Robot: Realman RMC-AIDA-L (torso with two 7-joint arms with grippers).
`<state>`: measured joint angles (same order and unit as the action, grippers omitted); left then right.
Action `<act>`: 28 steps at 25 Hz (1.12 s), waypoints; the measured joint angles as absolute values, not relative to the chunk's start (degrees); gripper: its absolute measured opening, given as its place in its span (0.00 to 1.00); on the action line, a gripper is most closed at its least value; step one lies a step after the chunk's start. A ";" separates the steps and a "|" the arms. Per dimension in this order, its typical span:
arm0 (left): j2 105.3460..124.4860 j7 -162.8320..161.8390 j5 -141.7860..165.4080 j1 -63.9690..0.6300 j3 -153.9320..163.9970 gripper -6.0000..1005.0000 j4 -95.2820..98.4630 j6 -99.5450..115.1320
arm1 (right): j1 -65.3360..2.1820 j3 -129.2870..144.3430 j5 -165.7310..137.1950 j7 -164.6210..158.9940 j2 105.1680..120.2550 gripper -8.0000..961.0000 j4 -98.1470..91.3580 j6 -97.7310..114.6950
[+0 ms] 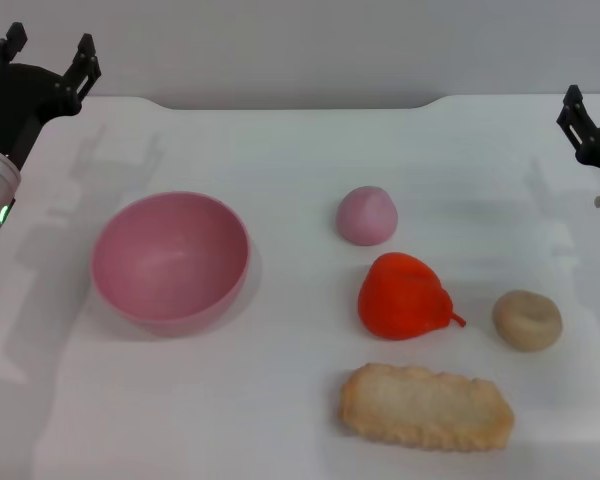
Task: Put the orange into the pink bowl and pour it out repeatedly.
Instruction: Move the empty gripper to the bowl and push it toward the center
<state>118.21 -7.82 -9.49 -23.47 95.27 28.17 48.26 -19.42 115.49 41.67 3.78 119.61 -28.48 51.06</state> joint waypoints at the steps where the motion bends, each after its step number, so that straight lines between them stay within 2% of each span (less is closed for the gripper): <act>1: 118.21 -7.82 -9.49 -23.50 95.27 0.79 28.21 48.26 | -19.43 115.49 41.67 3.78 119.62 0.86 -28.48 50.99; 16: 117.89 -9.14 -9.49 -23.21 95.71 0.79 30.85 44.78 | -19.63 115.48 41.65 3.78 119.61 0.86 -28.62 50.71; 17: 116.00 -9.12 -7.03 -15.62 97.44 0.79 51.46 25.31 | -19.64 115.49 41.65 3.78 119.59 0.86 -28.74 50.61; 20: 115.94 -8.62 -2.33 -11.67 96.67 0.78 67.66 11.25 | -19.72 115.49 41.66 3.78 119.49 0.86 -29.34 49.62; 23: 116.21 -8.49 0.47 -9.91 96.11 0.78 79.32 -3.02 | -19.68 115.48 41.61 3.78 119.45 0.86 -29.94 48.70; 26: 116.43 -6.11 0.78 -10.06 95.99 0.78 88.17 -18.83 | -19.68 115.48 41.60 3.78 119.38 0.86 -29.99 48.59; 28: 117.22 -3.33 0.65 -11.34 95.65 0.78 90.93 -27.93 | -19.67 115.47 41.61 3.78 119.36 0.86 -30.07 48.57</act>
